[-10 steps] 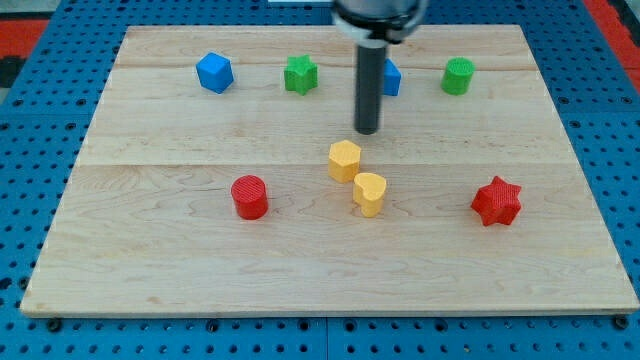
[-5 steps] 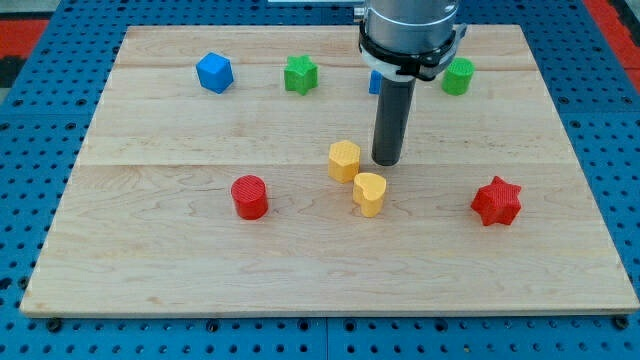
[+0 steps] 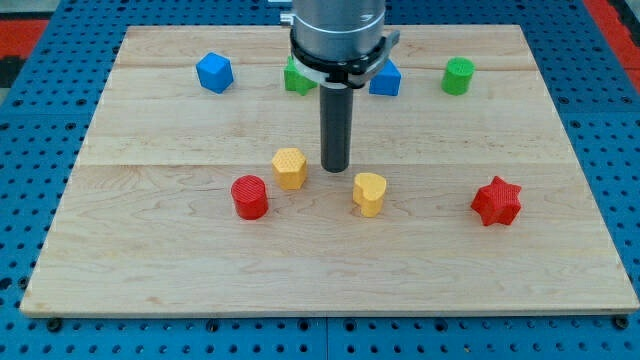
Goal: Slide the yellow hexagon to the left side of the red circle
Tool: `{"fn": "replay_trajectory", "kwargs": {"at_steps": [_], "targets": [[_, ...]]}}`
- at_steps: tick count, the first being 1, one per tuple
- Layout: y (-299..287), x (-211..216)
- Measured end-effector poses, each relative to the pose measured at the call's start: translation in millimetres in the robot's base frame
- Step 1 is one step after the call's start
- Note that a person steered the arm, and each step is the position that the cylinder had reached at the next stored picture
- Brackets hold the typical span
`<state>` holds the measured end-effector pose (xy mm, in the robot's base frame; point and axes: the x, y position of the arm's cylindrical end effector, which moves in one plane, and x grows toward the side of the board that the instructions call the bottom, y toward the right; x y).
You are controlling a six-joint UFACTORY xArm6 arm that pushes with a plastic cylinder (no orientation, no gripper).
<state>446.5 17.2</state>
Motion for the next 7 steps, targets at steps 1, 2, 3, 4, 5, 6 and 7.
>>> {"fn": "replay_trajectory", "kwargs": {"at_steps": [1,2,3,4,5,6,7], "targets": [[0.0,0.2],[0.0,1.7],[-1.5,1.7],[-6.6,2.6],[-32.5,2.6],[-73.2,2.6],[-109.0,2.6]]}}
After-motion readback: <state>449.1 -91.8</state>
